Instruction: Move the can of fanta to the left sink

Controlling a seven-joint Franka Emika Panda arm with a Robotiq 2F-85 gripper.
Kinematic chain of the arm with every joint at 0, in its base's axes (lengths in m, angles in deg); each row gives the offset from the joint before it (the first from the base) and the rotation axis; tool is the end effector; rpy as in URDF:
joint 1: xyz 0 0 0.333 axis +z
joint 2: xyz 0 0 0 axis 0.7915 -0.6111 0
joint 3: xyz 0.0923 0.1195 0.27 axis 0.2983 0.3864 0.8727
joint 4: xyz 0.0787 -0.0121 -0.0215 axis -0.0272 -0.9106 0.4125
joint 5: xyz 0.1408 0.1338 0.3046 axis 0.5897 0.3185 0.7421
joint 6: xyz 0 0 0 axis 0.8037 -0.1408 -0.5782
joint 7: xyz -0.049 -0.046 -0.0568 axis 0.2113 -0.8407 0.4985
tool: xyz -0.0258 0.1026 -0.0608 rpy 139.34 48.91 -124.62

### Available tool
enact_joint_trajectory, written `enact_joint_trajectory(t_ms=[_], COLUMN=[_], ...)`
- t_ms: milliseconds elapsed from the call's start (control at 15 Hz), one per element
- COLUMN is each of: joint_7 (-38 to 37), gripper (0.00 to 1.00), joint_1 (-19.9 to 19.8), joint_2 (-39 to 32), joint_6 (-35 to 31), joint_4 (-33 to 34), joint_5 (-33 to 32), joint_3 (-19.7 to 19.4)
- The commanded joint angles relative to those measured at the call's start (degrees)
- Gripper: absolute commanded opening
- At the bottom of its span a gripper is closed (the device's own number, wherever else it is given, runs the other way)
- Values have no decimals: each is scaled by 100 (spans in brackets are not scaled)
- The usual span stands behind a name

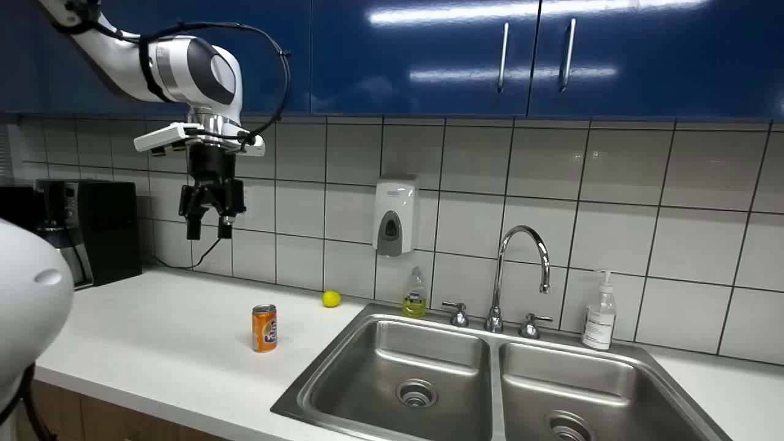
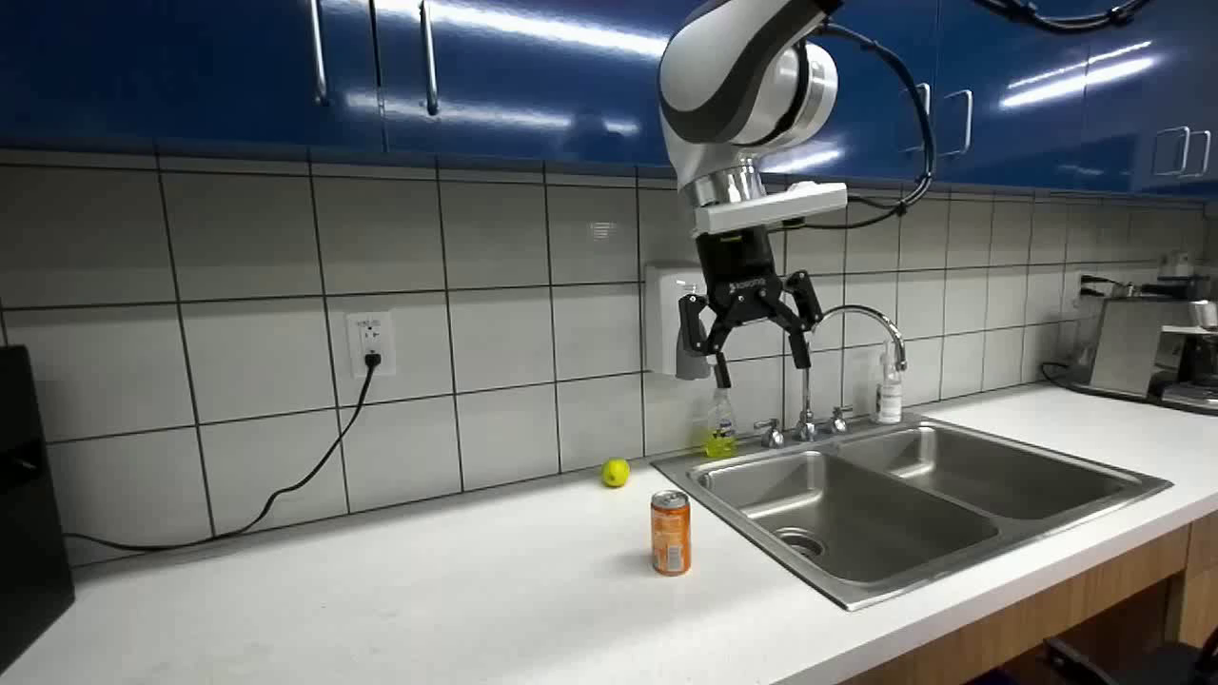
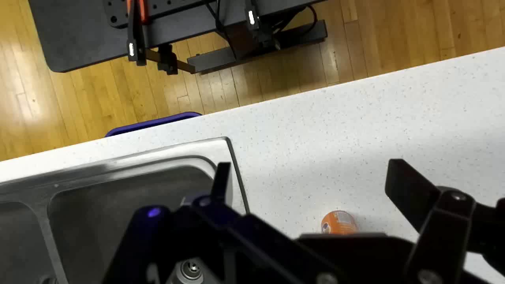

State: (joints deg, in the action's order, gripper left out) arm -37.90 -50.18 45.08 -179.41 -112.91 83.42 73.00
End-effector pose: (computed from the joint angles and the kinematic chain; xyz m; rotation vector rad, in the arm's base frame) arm 0.3856 0.1265 0.4309 2.9763 -0.2496 -0.3075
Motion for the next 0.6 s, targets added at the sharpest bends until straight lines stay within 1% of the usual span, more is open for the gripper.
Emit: enact_joint_trajectory(t_ms=[0,133,267,533], joint_7=[-31,-31,188,932], gripper=[100,100,100,100], joint_1=[145,145,180,346], joint_2=[-15,-15,35,160], joint_6=[5,4,-141,-592], joint_4=[6,6,-76,-299], joint_5=[-34,-34,32,138], joint_3=[-136,-136,-186,-370])
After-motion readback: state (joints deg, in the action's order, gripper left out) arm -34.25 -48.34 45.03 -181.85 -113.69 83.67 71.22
